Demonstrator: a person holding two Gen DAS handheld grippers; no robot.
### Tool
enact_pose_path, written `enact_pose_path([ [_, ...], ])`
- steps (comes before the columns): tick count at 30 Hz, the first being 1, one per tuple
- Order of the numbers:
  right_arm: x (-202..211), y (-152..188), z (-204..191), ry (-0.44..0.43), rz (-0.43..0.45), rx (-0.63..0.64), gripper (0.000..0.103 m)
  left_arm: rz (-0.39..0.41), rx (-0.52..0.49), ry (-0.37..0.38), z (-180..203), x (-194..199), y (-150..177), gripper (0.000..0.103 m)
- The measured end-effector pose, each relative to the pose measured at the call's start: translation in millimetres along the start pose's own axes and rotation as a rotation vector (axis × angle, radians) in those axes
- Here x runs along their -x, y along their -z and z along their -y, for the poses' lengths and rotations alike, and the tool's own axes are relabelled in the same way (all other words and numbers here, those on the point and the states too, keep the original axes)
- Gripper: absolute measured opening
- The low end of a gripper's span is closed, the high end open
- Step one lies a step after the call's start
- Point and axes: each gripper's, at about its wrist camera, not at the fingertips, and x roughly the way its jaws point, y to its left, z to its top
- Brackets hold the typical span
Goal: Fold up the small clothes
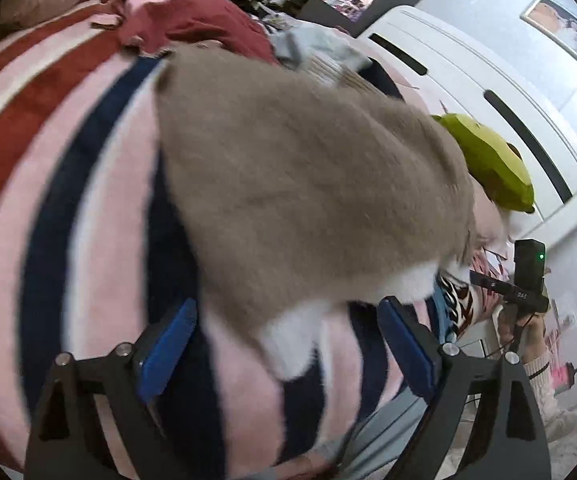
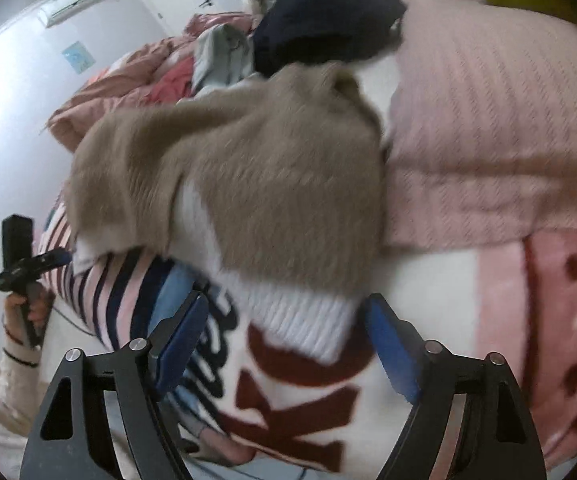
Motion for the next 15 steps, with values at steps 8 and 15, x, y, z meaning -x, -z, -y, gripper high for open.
enact_pose_path([
  [8, 16, 2, -27, 0.127, 0.067, 0.117, 0.008, 0.040, -0.124, -0.139, 48, 9, -1, 0.007],
  [15, 67, -37, -42, 0.024, 0.274, 0.155, 0.006, 0.212, -0.188, -0.084, 73, 73, -59, 0.006],
])
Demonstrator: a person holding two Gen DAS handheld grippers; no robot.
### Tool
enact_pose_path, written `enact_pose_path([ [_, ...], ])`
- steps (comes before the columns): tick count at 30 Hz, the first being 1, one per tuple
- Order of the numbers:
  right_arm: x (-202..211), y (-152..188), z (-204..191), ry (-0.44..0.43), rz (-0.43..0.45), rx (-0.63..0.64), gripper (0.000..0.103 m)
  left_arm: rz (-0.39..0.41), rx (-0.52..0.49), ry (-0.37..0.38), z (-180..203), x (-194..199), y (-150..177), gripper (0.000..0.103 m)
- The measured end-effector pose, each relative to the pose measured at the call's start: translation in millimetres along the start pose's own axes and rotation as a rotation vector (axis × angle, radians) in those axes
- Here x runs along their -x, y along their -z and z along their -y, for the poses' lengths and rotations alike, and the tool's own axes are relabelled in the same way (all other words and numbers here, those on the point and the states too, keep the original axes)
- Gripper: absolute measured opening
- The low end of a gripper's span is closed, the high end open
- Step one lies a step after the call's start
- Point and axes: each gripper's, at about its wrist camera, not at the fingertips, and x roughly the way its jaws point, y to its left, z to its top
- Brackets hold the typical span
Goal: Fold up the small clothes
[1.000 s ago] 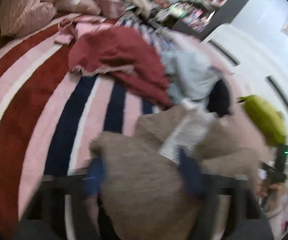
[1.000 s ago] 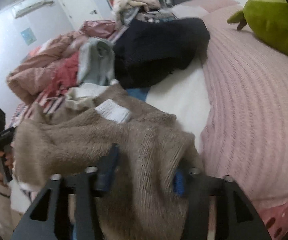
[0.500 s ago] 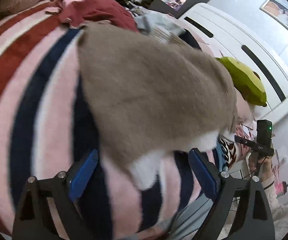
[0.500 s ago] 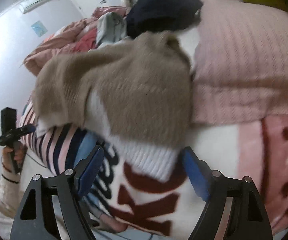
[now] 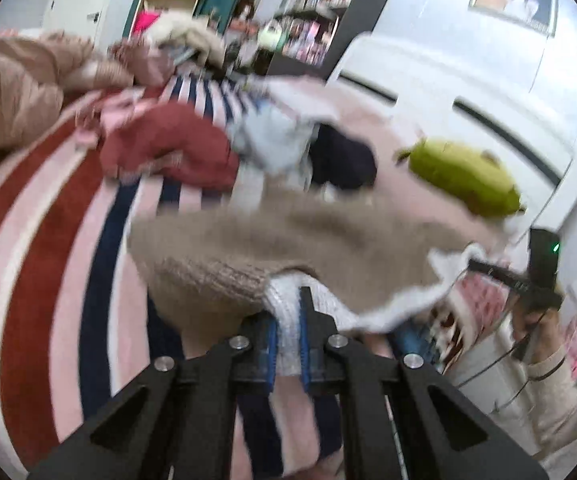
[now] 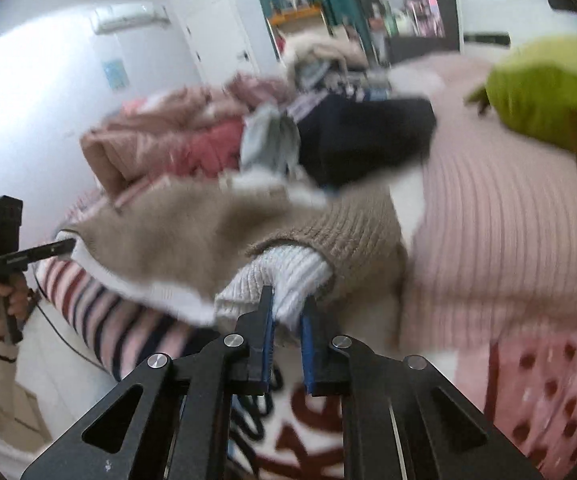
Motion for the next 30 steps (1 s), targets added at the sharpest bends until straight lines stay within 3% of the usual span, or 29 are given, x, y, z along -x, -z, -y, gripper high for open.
enact_pose_path([
  [4, -11, -52, -1, 0.027, 0.055, 0.020, 0.005, 0.080, 0.013, -0.026, -9, -6, -56, 0.006],
  [7, -25, -94, 10, 0.095, 0.081, 0.004, 0.005, 0.111, 0.022, -0.119, -24, -29, -94, 0.006],
  [10, -53, -128, 25, 0.207, 0.064, -0.005, 0.003, 0.093, 0.150, -0.143, -54, -65, -131, 0.007],
  [12, -77, -141, 43, 0.273, 0.023, -0.032, 0.003, 0.072, 0.155, -0.176, -63, -86, -142, 0.008],
  [14, -106, -148, 54, 0.281, -0.020, -0.045, 0.005, 0.040, 0.144, -0.189, -70, -111, -148, 0.013],
  [15, -114, -147, 60, 0.276, -0.036, -0.054, 0.005, 0.020, 0.151, -0.193, -75, -120, -146, 0.036],
  [16, -119, -145, 64, 0.273, -0.050, -0.072, 0.007, -0.001, 0.167, -0.204, -79, -127, -142, 0.067],
  [17, -121, -140, 68, 0.250, -0.063, -0.105, 0.022, -0.010, 0.180, -0.212, -83, -129, -137, 0.076],
  [18, -121, -135, 69, 0.224, -0.061, -0.126, 0.041, -0.001, 0.179, -0.204, -83, -126, -131, 0.078],
  [20, -111, -118, 63, 0.185, -0.059, -0.117, 0.052, -0.014, 0.159, -0.164, -81, -116, -111, 0.079],
  [23, -102, -81, 51, 0.142, -0.123, -0.086, 0.054, -0.083, 0.133, -0.118, -78, -104, -76, 0.083],
  [26, -93, -40, 38, 0.090, -0.189, -0.081, 0.063, -0.152, 0.126, -0.086, -76, -96, -37, 0.087],
  [27, -92, -31, 35, 0.091, -0.193, -0.069, 0.070, -0.167, 0.124, -0.082, -75, -95, -28, 0.087],
  [30, -89, -5, 17, 0.132, -0.176, 0.045, 0.072, -0.209, 0.075, -0.109, -72, -97, 3, 0.088],
])
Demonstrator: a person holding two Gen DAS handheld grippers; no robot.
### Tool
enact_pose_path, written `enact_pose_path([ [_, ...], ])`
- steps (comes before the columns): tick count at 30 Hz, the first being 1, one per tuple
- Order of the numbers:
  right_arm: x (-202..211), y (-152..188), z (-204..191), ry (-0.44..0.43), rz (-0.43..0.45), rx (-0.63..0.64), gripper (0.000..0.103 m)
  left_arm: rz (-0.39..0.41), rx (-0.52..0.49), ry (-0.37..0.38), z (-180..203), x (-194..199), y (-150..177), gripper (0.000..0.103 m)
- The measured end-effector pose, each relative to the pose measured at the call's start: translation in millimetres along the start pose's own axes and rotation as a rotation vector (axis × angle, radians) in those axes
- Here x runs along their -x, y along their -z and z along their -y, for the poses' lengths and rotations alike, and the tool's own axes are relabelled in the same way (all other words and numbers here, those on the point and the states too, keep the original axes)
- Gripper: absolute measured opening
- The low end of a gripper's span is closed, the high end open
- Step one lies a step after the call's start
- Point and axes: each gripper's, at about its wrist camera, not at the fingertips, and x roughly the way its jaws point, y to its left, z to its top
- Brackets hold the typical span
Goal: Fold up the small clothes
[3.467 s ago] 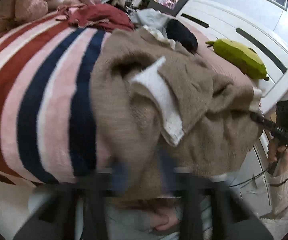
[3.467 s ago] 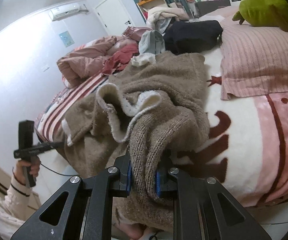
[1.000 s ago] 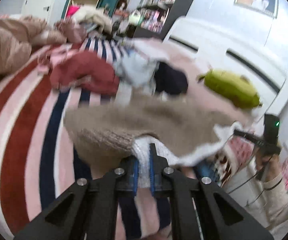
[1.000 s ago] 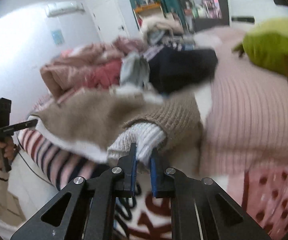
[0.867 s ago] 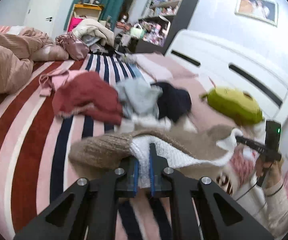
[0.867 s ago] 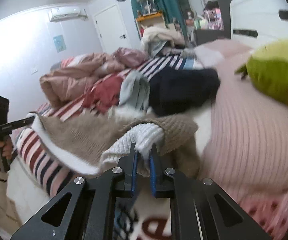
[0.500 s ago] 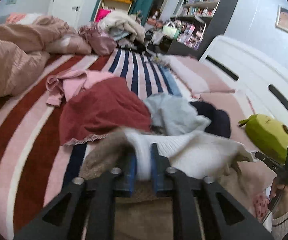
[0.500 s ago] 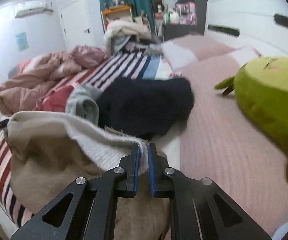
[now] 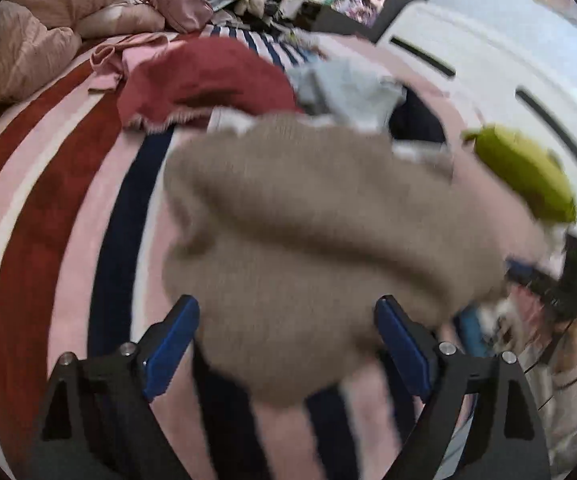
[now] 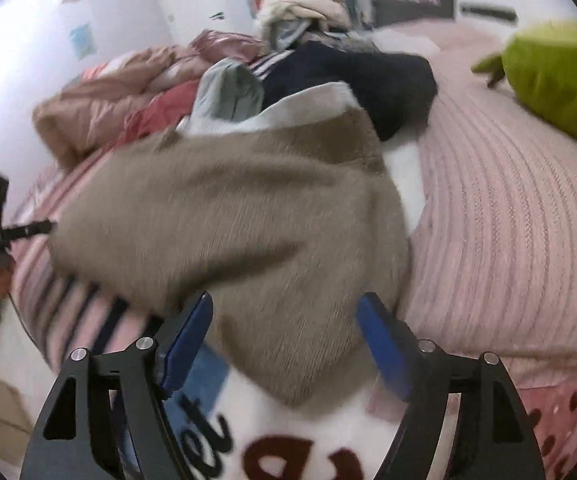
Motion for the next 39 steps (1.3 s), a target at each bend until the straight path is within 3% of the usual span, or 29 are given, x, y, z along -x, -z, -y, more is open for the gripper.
enact_pose_path([
  [4, -6, 12, -12, 0.013, -0.016, 0.033, 0.074, -0.028, 0.021, 0.046, 2, -7, 24, 0.088],
  [7, -5, 17, -24, 0.057, 0.004, 0.118, 0.074, 0.014, -0.066, -0.012, 19, -6, 30, 0.085],
  [11, -12, 2, -29, 0.058, 0.028, 0.130, 0.074, 0.066, -0.073, -0.025, 28, -4, 22, 0.076],
  [14, -27, -11, -28, -0.004, -0.013, 0.131, 0.075, 0.091, -0.063, -0.030, 26, -1, 13, 0.051],
  [15, -32, -13, -28, 0.000, -0.035, 0.131, 0.072, 0.085, -0.061, -0.033, 25, -1, 12, 0.037],
  [16, -36, -13, -27, 0.011, -0.052, 0.123, 0.069, 0.076, -0.055, -0.024, 23, -1, 11, 0.032],
  [19, -36, -9, -20, -0.018, -0.056, 0.055, 0.038, 0.061, -0.071, -0.013, 21, 4, 19, 0.020],
  [20, -30, -4, -19, -0.027, -0.047, 0.046, 0.021, 0.064, -0.078, -0.014, 21, 7, 22, 0.018],
  [21, -26, -1, -19, -0.033, -0.037, 0.043, 0.015, 0.065, -0.083, -0.011, 21, 10, 27, 0.016],
  [31, 2, 28, -28, -0.103, -0.004, 0.054, 0.007, 0.056, -0.046, 0.054, 5, 33, 70, 0.005],
  [33, 6, 29, -29, -0.089, -0.009, 0.063, 0.008, 0.054, -0.056, 0.048, 3, 35, 72, 0.006],
  [35, 11, 25, -29, -0.063, -0.003, 0.065, 0.014, 0.072, -0.041, 0.052, -1, 39, 70, 0.029],
  [36, 13, 22, -30, -0.054, 0.002, 0.071, 0.029, 0.082, -0.014, 0.049, -5, 41, 66, 0.061],
  [37, 15, 18, -31, -0.047, 0.012, 0.078, 0.038, 0.096, 0.006, 0.047, -7, 43, 63, 0.079],
  [38, 17, 14, -32, -0.041, 0.031, 0.083, 0.054, 0.111, 0.020, 0.065, -9, 44, 58, 0.079],
  [39, 17, 8, -34, -0.042, 0.045, 0.087, 0.061, 0.113, 0.026, 0.087, -9, 43, 54, 0.079],
])
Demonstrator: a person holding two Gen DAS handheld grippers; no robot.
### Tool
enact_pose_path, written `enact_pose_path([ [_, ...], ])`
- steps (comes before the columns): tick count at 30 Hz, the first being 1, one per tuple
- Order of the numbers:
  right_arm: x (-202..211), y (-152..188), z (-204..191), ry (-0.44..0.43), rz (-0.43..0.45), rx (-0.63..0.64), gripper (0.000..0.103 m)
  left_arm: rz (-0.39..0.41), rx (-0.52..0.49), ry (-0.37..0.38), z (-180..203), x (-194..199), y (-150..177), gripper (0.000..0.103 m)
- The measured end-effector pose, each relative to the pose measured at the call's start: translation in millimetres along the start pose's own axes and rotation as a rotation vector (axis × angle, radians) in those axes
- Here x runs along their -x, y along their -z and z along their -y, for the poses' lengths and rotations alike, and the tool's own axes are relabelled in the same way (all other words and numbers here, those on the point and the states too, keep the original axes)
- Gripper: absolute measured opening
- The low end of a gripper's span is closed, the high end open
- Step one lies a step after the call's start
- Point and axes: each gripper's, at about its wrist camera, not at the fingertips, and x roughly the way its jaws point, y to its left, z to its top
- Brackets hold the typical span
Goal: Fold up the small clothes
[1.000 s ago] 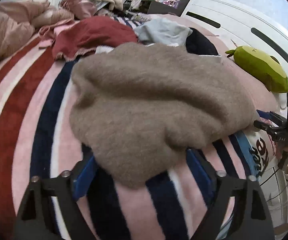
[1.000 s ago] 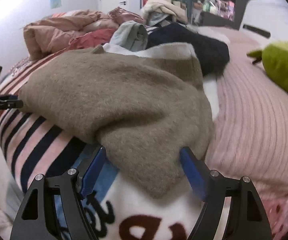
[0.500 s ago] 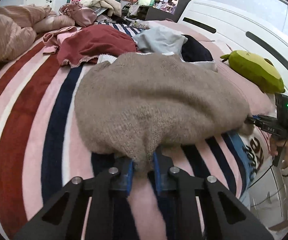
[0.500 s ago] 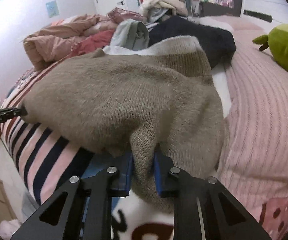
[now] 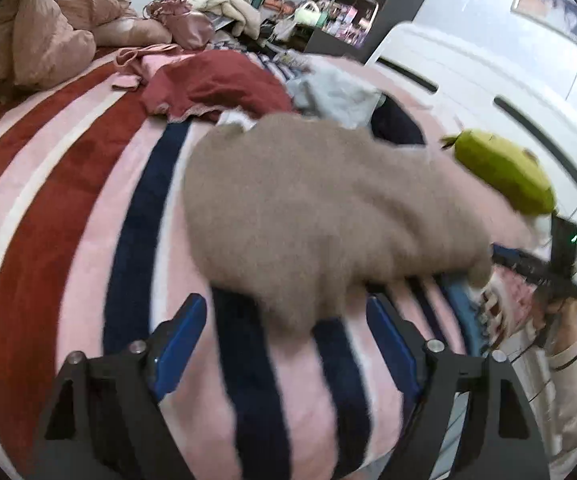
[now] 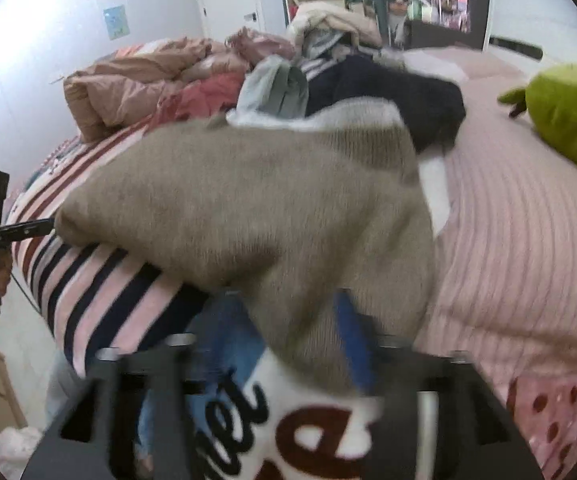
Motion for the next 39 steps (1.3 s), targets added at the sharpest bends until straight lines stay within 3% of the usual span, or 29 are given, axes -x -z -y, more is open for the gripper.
enact_pose_path([
  [3, -17, -15, -3, 0.012, -0.021, 0.012, 0.066, -0.014, 0.031, 0.072, 0, -17, -18, 0.082],
  [6, -42, -25, -2, 0.007, -0.058, -0.003, 0.063, -0.041, 0.068, 0.041, -3, -42, -28, 0.079],
  [7, -47, -26, -3, 0.001, -0.055, -0.007, 0.055, -0.043, 0.082, 0.051, -4, -49, -29, 0.057],
  [8, -48, -26, -3, -0.005, -0.049, -0.007, 0.032, -0.041, 0.084, 0.056, -4, -51, -29, 0.044],
  [9, -48, -25, -6, -0.014, -0.040, -0.004, 0.018, -0.043, 0.078, 0.055, -2, -52, -29, 0.032],
  [10, -46, -24, -8, -0.004, -0.034, 0.003, 0.013, -0.050, 0.055, 0.044, 3, -50, -28, 0.028],
  [13, -34, -16, -17, -0.010, -0.031, 0.037, 0.009, -0.044, 0.002, 0.010, 16, -36, -20, 0.024],
  [18, -10, 12, -18, -0.080, -0.035, 0.031, 0.005, -0.067, -0.072, 0.016, 26, -14, 6, 0.024],
  [20, -5, 22, -18, -0.100, -0.044, 0.026, 0.005, -0.094, -0.095, 0.006, 24, -15, 16, 0.025],
  [23, -6, 28, -19, -0.085, -0.047, 0.036, 0.008, -0.105, -0.056, 0.007, 15, -16, 22, 0.037],
  [24, -5, 25, -17, -0.093, -0.043, 0.024, 0.010, -0.106, -0.032, 0.008, 13, -14, 24, 0.049],
  [25, -3, 22, -16, -0.097, -0.035, 0.011, 0.010, -0.110, -0.007, 0.010, 10, -12, 26, 0.070],
  [27, 9, 11, -20, -0.105, 0.024, 0.010, 0.010, -0.131, 0.023, 0.080, 7, -7, 31, 0.084],
  [30, 28, -6, -33, -0.148, 0.125, 0.016, 0.010, -0.116, 0.100, 0.231, 1, 4, 43, 0.087],
  [34, 25, -31, -61, -0.146, 0.179, 0.047, 0.010, -0.122, 0.216, 0.372, 2, -7, 55, 0.098],
  [36, 13, -43, -76, -0.135, 0.196, 0.057, 0.008, -0.082, 0.259, 0.384, 6, -16, 54, 0.098],
  [39, -17, -57, -89, -0.151, 0.162, 0.018, 0.007, -0.016, 0.319, 0.344, 9, -36, 42, 0.098],
])
